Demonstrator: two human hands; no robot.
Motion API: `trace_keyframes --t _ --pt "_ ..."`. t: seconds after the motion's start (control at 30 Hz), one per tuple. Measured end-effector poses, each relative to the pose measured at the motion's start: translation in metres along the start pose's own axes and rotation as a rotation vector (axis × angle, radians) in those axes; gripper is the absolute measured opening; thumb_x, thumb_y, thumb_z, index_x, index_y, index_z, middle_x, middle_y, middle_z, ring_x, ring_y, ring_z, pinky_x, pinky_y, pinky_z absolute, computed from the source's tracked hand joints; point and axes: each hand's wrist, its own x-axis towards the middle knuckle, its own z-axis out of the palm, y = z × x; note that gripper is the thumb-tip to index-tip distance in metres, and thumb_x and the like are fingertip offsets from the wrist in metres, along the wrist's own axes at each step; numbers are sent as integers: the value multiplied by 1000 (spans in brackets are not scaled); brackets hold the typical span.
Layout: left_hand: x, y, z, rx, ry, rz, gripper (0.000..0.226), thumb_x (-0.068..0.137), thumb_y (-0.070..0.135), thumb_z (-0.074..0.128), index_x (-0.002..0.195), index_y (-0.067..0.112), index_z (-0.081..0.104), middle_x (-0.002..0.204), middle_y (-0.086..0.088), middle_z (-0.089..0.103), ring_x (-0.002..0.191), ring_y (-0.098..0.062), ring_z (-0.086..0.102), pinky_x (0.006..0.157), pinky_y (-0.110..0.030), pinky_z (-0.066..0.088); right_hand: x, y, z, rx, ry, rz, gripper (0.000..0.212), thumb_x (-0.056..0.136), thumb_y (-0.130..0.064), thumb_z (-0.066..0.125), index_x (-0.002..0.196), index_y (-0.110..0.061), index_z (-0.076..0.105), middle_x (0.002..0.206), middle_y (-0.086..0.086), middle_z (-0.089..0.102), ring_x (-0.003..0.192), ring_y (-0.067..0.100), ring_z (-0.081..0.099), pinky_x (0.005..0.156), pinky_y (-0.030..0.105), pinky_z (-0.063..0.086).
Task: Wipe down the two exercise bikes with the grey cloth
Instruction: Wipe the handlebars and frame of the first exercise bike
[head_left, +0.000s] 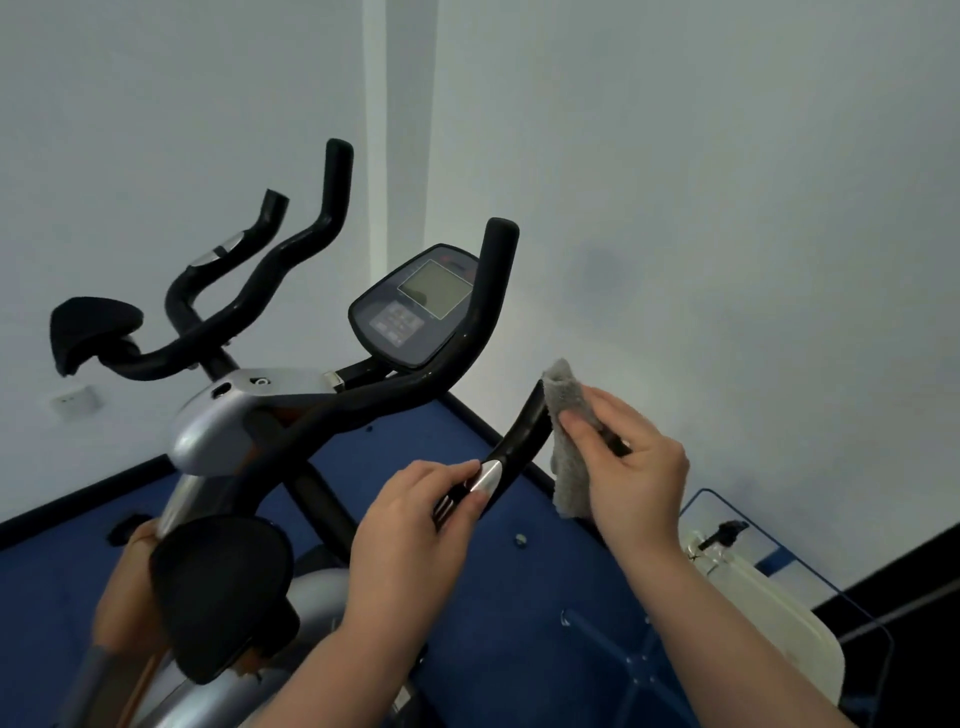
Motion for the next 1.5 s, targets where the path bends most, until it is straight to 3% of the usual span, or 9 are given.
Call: trace_keyframes --t 0.17,0.4,0.53,0.63,0.77,1.1,1.2,1.3,1.5 --pt "-2 -2 3 -22 35 -9 20 83 25 70 103 24 72 92 14 66 92 -6 62 78 -34 53 27 -18 14 -20 -157 38 22 78 -21 75 100 -25 74 103 -14 71 94 5 66 87 28 54" --pt "6 3 -6 -18 -56 9 23 82 27 69 105 26 72 92 17 66 90 0 61 78 -29 53 -34 -1 33 273 282 365 23 77 -20 77 99 -26 74 90 0 75 81 14 70 79 38 59" --pt "9 -9 -36 59 -84 3 17 82 26 66 98 29 70 86 21 63 85 4 58 65 -18 45 -43 -4 44 192 358 251 30 76 -14 77 106 -13 72 100 -1 72 91 12 68 83 28 56" --pt "9 -26 -62 181 -72 7 21 82 26 66 103 29 68 94 19 63 84 1 58 73 -22 46 -67 -4 54 85 366 131 32 77 -11 75 108 -11 68 98 -6 65 89 5 64 78 18 52" --pt "9 -45 -84 305 -128 39 23 83 26 62 106 25 66 98 14 63 93 -8 58 81 -29 45 -103 2 66 -10 359 24 25 77 -5 74 102 -4 70 93 5 63 85 10 63 72 29 57" --pt "11 -65 -89 321 -46 50 12 84 24 60 94 29 66 87 18 62 79 -2 52 62 -22 39 -80 -3 35 -466 -85 -610 18 84 -12 73 100 -5 74 90 10 70 85 21 59 75 30 53" --pt "13 -67 -88 348 -34 68 12 84 25 61 93 31 66 85 21 59 78 0 51 58 -18 33 -22 -7 18 -606 -223 -736 18 85 -22 72 96 -10 76 97 5 72 101 25 59 93 38 46" --pt "13 -69 -86 337 -13 72 14 84 23 62 95 31 65 87 19 60 80 0 51 60 -17 32 -14 -8 14 -603 -374 -678 20 83 -23 73 100 -12 75 105 2 72 111 23 62 105 46 39" --pt "6 -80 -90 277 29 150 20 86 12 56 101 22 65 94 9 65 87 -3 52 73 -16 37 -79 -25 48 -487 -509 -601 17 89 -25 66 101 -16 75 105 -5 72 106 15 64 92 35 50"
